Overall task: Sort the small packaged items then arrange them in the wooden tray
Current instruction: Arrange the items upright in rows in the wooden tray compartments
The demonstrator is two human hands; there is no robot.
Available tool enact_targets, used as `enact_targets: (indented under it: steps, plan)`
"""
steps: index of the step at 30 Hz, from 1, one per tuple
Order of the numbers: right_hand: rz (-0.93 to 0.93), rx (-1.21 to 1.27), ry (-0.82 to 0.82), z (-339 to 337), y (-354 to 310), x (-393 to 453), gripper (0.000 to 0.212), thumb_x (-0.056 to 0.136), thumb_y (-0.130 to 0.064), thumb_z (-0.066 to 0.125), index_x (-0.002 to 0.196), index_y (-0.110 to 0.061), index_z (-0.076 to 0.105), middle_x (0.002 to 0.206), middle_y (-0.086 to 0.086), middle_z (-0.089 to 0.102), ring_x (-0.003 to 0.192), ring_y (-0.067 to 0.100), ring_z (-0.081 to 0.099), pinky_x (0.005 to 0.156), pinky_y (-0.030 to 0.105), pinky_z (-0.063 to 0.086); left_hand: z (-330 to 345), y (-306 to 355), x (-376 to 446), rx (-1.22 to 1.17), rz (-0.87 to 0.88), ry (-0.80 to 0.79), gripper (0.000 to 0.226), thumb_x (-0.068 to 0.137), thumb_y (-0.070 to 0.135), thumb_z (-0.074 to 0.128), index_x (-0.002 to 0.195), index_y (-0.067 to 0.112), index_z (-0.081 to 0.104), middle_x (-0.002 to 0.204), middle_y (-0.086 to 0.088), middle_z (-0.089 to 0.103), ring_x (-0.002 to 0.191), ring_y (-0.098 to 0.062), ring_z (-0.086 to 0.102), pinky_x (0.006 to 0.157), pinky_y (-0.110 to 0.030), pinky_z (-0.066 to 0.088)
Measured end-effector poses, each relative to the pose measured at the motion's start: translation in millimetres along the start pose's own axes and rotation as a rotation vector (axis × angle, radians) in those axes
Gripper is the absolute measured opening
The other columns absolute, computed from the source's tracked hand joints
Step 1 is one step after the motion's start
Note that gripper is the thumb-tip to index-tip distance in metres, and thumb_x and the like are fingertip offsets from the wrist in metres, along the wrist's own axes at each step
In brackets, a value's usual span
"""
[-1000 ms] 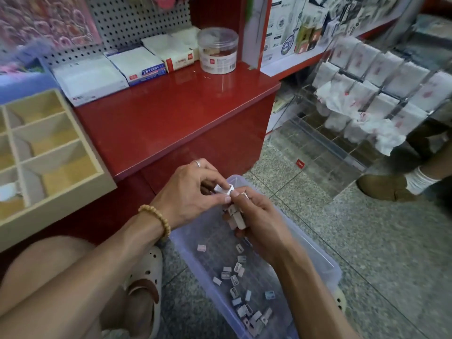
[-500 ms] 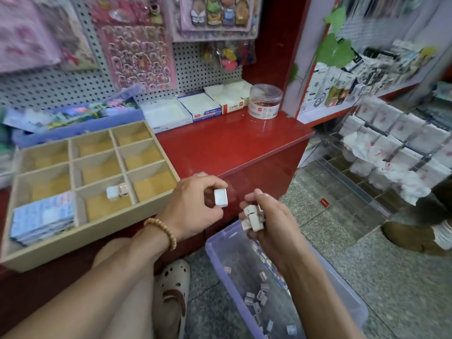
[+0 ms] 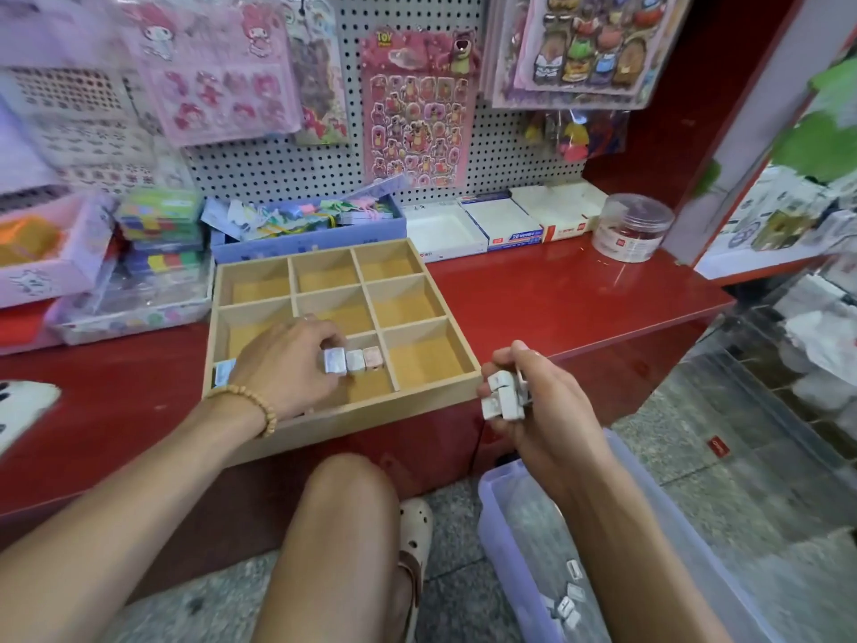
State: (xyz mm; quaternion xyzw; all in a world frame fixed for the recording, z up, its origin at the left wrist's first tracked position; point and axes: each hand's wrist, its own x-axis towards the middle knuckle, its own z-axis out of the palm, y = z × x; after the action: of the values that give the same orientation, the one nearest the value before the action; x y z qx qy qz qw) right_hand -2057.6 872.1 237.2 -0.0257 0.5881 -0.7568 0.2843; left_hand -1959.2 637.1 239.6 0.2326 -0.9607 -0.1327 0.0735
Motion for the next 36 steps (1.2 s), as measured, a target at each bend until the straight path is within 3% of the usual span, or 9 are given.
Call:
enact_targets:
  steps: [6, 14, 19, 26, 29, 32, 36]
  plan:
    - [0.007, -0.063, 0.032, 13.7, 5.1, 7.1, 0.025, 0.102, -0.028, 0.054, 0.094, -0.007, 0.066, 0.072, 0.004, 0.065, 0.064, 0.016, 0.06, 0.049, 0.029, 0.04, 10.7, -12.4, 17.8, 0.263, 0.074, -0.047, 0.023, 0.085, 0.031, 0.064, 0.108, 0.035, 0.068, 0.104, 0.004, 0.06, 0.107, -0.02, 0.055, 0.086, -0.034, 0.038]
    - [0.013, -0.069, 0.014, 23.0, 10.9, 18.0, 0.026, 0.103, -0.029, 0.052, 0.096, -0.006, 0.063, 0.076, 0.009, 0.064, 0.061, 0.016, 0.057, 0.048, 0.027, 0.039, 29.2, -15.1, 26.4, 0.413, 0.124, 0.002, 0.018, 0.086, 0.031, 0.066, 0.102, 0.036, 0.069, 0.086, 0.009, 0.045, 0.101, -0.017, 0.05, 0.073, -0.031, 0.025]
    - [0.023, -0.05, -0.007, 26.3, 13.7, 22.2, 0.025, 0.103, -0.029, 0.052, 0.093, -0.008, 0.062, 0.078, 0.007, 0.063, 0.064, 0.016, 0.059, 0.046, 0.026, 0.039, 22.7, -17.5, 26.5, 0.365, 0.112, 0.019, 0.027, 0.081, 0.049, 0.066, 0.104, 0.036, 0.07, 0.087, 0.01, 0.047, 0.101, -0.015, 0.05, 0.082, -0.033, 0.034]
    - [0.049, -0.019, -0.036, 34.9, 12.3, 24.9, 0.023, 0.102, -0.029, 0.052, 0.092, -0.011, 0.062, 0.082, 0.005, 0.064, 0.067, 0.016, 0.061, 0.052, 0.029, 0.039, 23.5, -13.4, 31.4, 0.361, 0.122, -0.029, 0.021, 0.088, 0.046, 0.063, 0.1, 0.033, 0.074, 0.087, 0.011, 0.046, 0.1, -0.013, 0.046, 0.078, -0.03, 0.028]
    - [0.07, 0.016, -0.049, 37.7, 11.9, 27.7, 0.024, 0.102, -0.031, 0.052, 0.091, -0.012, 0.061, 0.081, 0.004, 0.064, 0.069, 0.017, 0.061, 0.048, 0.027, 0.039, 23.9, -13.6, 32.1, 0.334, 0.124, -0.046, 0.021, 0.088, 0.045, 0.064, 0.101, 0.032, 0.073, 0.088, 0.011, 0.046, 0.098, -0.013, 0.045, 0.077, -0.03, 0.027]
    - [0.108, 0.115, -0.096, 42.3, 12.8, 31.8, 0.026, 0.103, -0.032, 0.049, 0.09, -0.012, 0.059, 0.08, 0.004, 0.062, 0.068, 0.018, 0.059, 0.046, 0.024, 0.037, 22.0, -14.4, 29.6, 0.309, 0.142, 0.027, 0.024, 0.088, 0.047, 0.061, 0.102, 0.031, 0.072, 0.09, 0.008, 0.053, 0.1, -0.015, 0.049, 0.08, -0.032, 0.031]
    - [0.131, 0.265, -0.158, 52.0, 15.6, 38.9, 0.028, 0.103, -0.034, 0.046, 0.088, -0.014, 0.058, 0.079, 0.003, 0.063, 0.068, 0.016, 0.06, 0.04, 0.02, 0.039, 15.8, 5.0, 23.6, -0.086, 0.157, 0.154, 0.016, 0.089, 0.037, 0.062, 0.084, 0.025, 0.072, 0.079, 0.011, 0.063, 0.084, -0.011, 0.057, 0.075, -0.028, 0.041]
